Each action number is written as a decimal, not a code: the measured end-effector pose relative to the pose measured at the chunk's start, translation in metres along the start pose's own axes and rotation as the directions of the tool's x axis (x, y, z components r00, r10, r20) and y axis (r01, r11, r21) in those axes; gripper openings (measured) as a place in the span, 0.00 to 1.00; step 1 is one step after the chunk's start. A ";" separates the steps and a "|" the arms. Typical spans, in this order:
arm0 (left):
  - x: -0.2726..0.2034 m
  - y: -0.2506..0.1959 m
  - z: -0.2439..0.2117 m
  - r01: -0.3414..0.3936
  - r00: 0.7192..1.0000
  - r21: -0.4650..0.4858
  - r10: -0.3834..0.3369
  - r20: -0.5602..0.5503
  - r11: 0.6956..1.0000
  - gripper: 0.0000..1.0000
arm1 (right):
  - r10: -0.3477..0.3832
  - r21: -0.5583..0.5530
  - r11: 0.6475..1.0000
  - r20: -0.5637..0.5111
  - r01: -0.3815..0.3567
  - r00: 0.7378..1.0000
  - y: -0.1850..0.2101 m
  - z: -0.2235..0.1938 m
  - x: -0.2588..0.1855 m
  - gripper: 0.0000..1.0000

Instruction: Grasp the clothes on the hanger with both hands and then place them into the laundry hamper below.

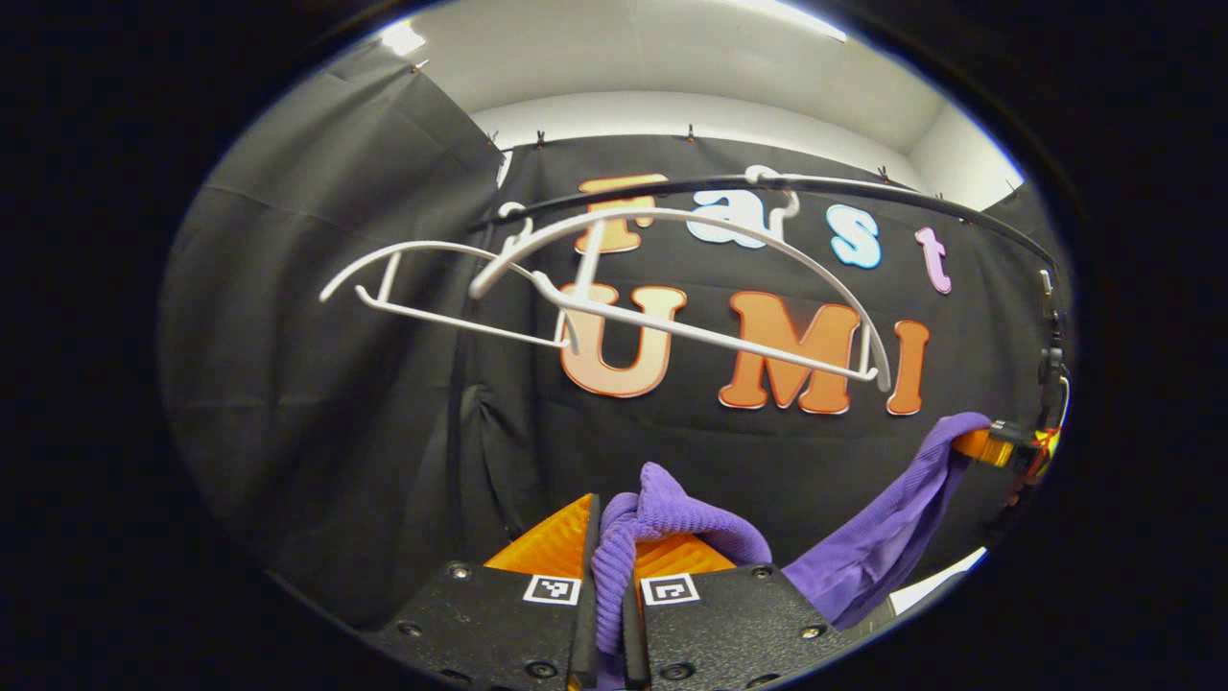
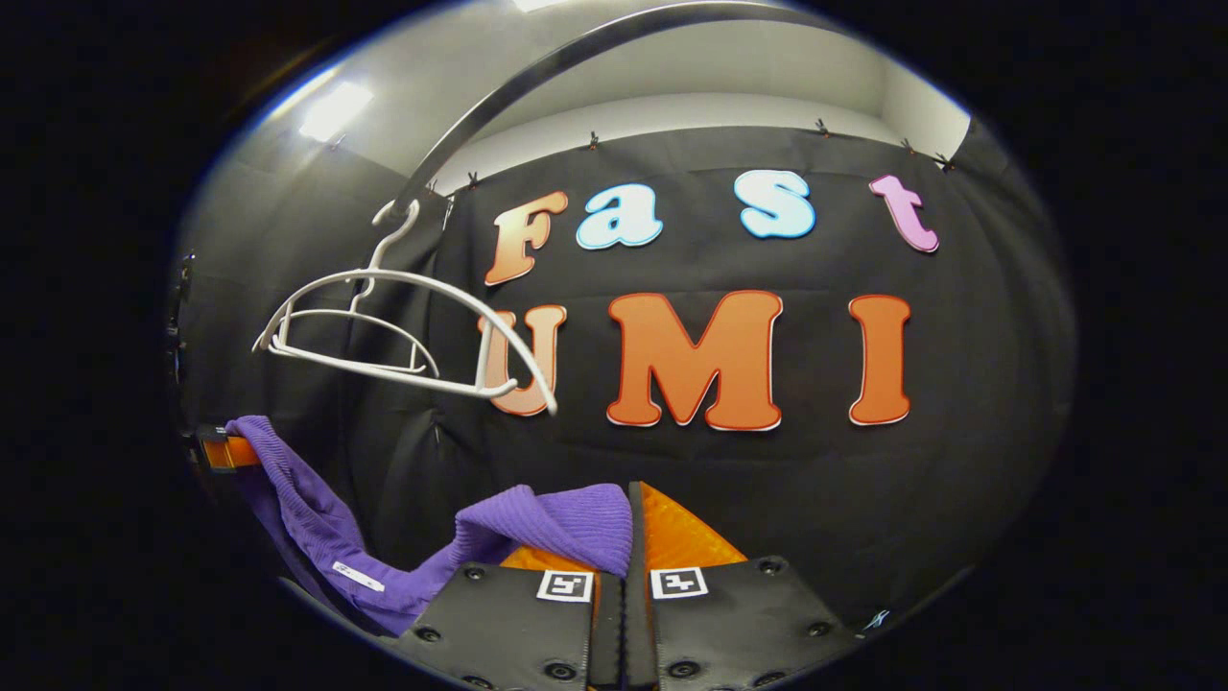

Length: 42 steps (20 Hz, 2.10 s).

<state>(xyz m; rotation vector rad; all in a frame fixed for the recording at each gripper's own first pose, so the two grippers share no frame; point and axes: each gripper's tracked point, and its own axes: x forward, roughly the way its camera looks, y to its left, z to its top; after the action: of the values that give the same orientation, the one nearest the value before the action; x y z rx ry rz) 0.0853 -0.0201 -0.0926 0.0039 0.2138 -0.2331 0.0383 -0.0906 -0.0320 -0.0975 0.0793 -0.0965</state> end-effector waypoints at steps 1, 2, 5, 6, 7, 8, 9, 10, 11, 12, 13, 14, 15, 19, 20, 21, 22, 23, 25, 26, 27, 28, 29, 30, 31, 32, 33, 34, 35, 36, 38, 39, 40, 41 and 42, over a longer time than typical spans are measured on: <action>0.006 -0.010 -0.009 0.017 1.000 -0.013 -0.018 -0.018 1.000 0.10 | 0.015 0.009 1.000 -0.024 -0.015 1.000 0.007 -0.011 0.000 0.09; 0.011 -0.023 -0.021 0.036 0.998 -0.024 -0.037 -0.042 0.999 0.10 | 0.028 0.020 0.999 -0.048 -0.028 0.998 0.014 -0.022 0.000 0.09; 0.021 -0.054 -0.074 0.085 0.981 -0.072 -0.096 -0.169 0.994 0.10 | 0.077 0.057 0.996 -0.145 -0.069 0.986 0.032 -0.069 0.005 0.09; 0.023 -0.064 -0.094 0.092 0.969 -0.094 -0.110 -0.220 0.991 0.10 | 0.089 0.080 0.994 -0.189 -0.075 0.978 0.036 -0.090 0.005 0.09; 0.025 -0.070 -0.118 0.085 0.957 -0.114 -0.113 -0.268 0.990 0.10 | 0.100 0.106 0.991 -0.234 -0.077 0.967 0.041 -0.113 0.003 0.09; 0.023 -0.071 -0.146 0.067 0.945 -0.124 -0.103 -0.311 0.990 0.13 | 0.098 0.115 0.991 -0.277 -0.068 0.956 0.044 -0.138 0.001 0.09; 0.024 -0.074 -0.176 0.051 0.927 -0.128 -0.095 -0.363 0.990 0.13 | 0.079 0.101 0.994 -0.323 -0.049 0.943 0.043 -0.169 0.001 0.09; 0.019 -0.080 -0.208 0.044 0.902 -0.135 -0.097 -0.421 0.990 0.10 | 0.066 0.085 0.996 -0.385 -0.036 0.921 0.043 -0.205 -0.001 0.09; 0.014 -0.087 -0.239 0.039 0.866 -0.149 -0.108 -0.488 0.988 0.11 | 0.064 0.080 0.996 -0.452 -0.031 0.890 0.045 -0.242 -0.007 0.09; 0.010 -0.091 -0.274 0.030 0.816 -0.167 -0.120 -0.565 0.986 0.11 | 0.066 0.084 0.996 -0.516 -0.026 0.854 0.049 -0.279 -0.013 0.09; 0.001 -0.092 -0.307 0.015 0.759 -0.179 -0.128 -0.638 0.984 0.12 | 0.070 0.093 0.995 -0.575 -0.019 0.815 0.053 -0.317 -0.017 0.09; -0.004 -0.092 -0.337 -0.008 0.707 -0.175 -0.118 -0.697 0.985 0.08 | 0.066 0.103 0.995 -0.636 -0.001 0.769 0.056 -0.350 -0.028 0.09; -0.010 -0.085 -0.361 -0.029 0.669 -0.138 -0.083 -0.739 0.990 0.11 | 0.046 0.102 0.994 -0.699 0.036 0.713 0.059 -0.380 -0.043 0.09; -0.028 -0.079 -0.424 -0.059 0.519 -0.097 -0.052 -0.853 0.994 0.11 | 0.032 0.106 0.989 -0.839 0.107 0.543 0.077 -0.470 -0.083 0.10; -0.041 -0.086 -0.442 -0.064 0.494 -0.110 -0.064 -0.867 0.992 0.11 | 0.030 0.100 0.988 -0.865 0.114 0.501 0.078 -0.482 -0.099 0.10; -0.047 -0.092 -0.445 -0.059 0.479 -0.122 -0.080 -0.874 0.991 0.11 | 0.042 0.108 0.988 -0.883 0.115 0.467 0.080 -0.499 -0.107 0.09; -0.045 -0.097 -0.442 -0.056 0.482 -0.133 -0.090 -0.872 0.990 0.11 | 0.064 0.122 0.987 -0.893 0.102 0.446 0.083 -0.505 -0.113 0.10; -0.045 -0.100 -0.437 -0.060 0.488 -0.145 -0.098 -0.868 0.988 0.11 | 0.068 0.120 0.989 -0.896 0.092 0.438 0.082 -0.515 -0.113 0.10; -0.048 -0.103 -0.431 -0.052 0.487 -0.157 -0.113 -0.866 0.986 0.13 | 0.049 0.097 0.992 -0.891 0.085 0.452 0.075 -0.513 -0.105 0.11; -0.056 -0.101 -0.428 -0.044 0.479 -0.152 -0.113 -0.870 0.987 0.15 | 0.062 0.110 0.991 -0.888 0.081 0.456 0.079 -0.509 -0.104 0.11; -0.061 -0.097 -0.433 -0.043 0.468 -0.134 -0.099 -0.878 0.990 0.33 | 0.064 0.111 0.991 -0.885 0.077 0.460 0.080 -0.508 -0.105 0.14; -0.064 -0.094 -0.440 -0.046 0.458 -0.124 -0.090 -0.884 0.991 0.44 | 0.069 0.114 0.991 -0.883 0.070 0.465 0.083 -0.506 -0.104 0.28; -0.064 -0.092 -0.439 -0.051 0.455 -0.118 -0.082 -0.887 0.992 0.55 | 0.074 0.114 0.992 -0.881 0.059 0.468 0.086 -0.504 -0.105 0.42; -0.060 -0.091 -0.439 -0.061 0.453 -0.110 -0.071 -0.889 0.992 0.65 | 0.074 0.112 0.992 -0.877 0.052 0.475 0.087 -0.501 -0.104 0.55; -0.060 -0.086 -0.441 -0.078 0.452 -0.092 -0.047 -0.891 0.993 0.76 | 0.066 0.100 0.994 -0.872 0.046 0.485 0.085 -0.498 -0.106 0.69; -0.061 -0.080 -0.439 -0.095 0.450 -0.090 -0.038 -0.892 0.991 0.87 | 0.074 0.109 0.993 -0.865 0.043 0.496 0.088 -0.494 -0.103 0.82; -0.060 -0.080 -0.440 -0.105 0.454 -0.100 -0.042 -0.890 0.989 0.98 | 0.076 0.111 0.993 -0.859 0.039 0.506 0.090 -0.491 -0.102 0.93; -0.060 -0.081 -0.439 -0.103 0.460 -0.106 -0.047 -0.887 0.989 1.00 | 0.075 0.106 0.994 -0.854 0.030 0.515 0.090 -0.487 -0.101 0.94; -0.059 -0.083 -0.434 -0.091 0.474 -0.113 -0.057 -0.879 0.989 0.98 | 0.082 0.107 0.994 -0.848 0.018 0.523 0.092 -0.485 -0.103 0.95; -0.056 -0.083 -0.427 -0.078 0.493 -0.120 -0.067 -0.868 0.990 0.98 | 0.086 0.108 0.994 -0.839 0.008 0.537 0.094 -0.479 -0.103 0.95; -0.044 -0.086 -0.400 -0.068 0.556 -0.147 -0.085 -0.827 0.987 0.98 | 0.085 0.106 0.994 -0.812 0.003 0.577 0.093 -0.459 -0.100 0.95; -0.036 -0.085 -0.384 -0.074 0.591 -0.162 -0.087 -0.802 0.984 0.98 | 0.082 0.109 0.994 -0.794 0.008 0.602 0.087 -0.447 -0.099 0.95; -0.030 -0.082 -0.364 -0.086 0.629 -0.173 -0.082 -0.773 0.981 0.98 | 0.078 0.113 0.993 -0.773 0.016 0.629 0.084 -0.431 -0.096 0.95; -0.022 -0.082 -0.343 -0.092 0.669 -0.198 -0.087 -0.738 0.976 0.98 | 0.072 0.115 0.993 -0.750 0.022 0.658 0.082 -0.414 -0.092 0.95; -0.016 -0.079 -0.320 -0.095 0.707 -0.231 -0.098 -0.700 0.968 0.98 | 0.065 0.115 0.993 -0.725 0.028 0.685 0.079 -0.397 -0.090 0.95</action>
<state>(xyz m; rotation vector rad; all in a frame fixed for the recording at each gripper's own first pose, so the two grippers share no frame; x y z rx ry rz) -0.0151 -0.0842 -0.4002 -0.1643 1.0267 -0.1945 -0.0765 -0.0406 -0.4273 0.0682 0.8882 -0.1154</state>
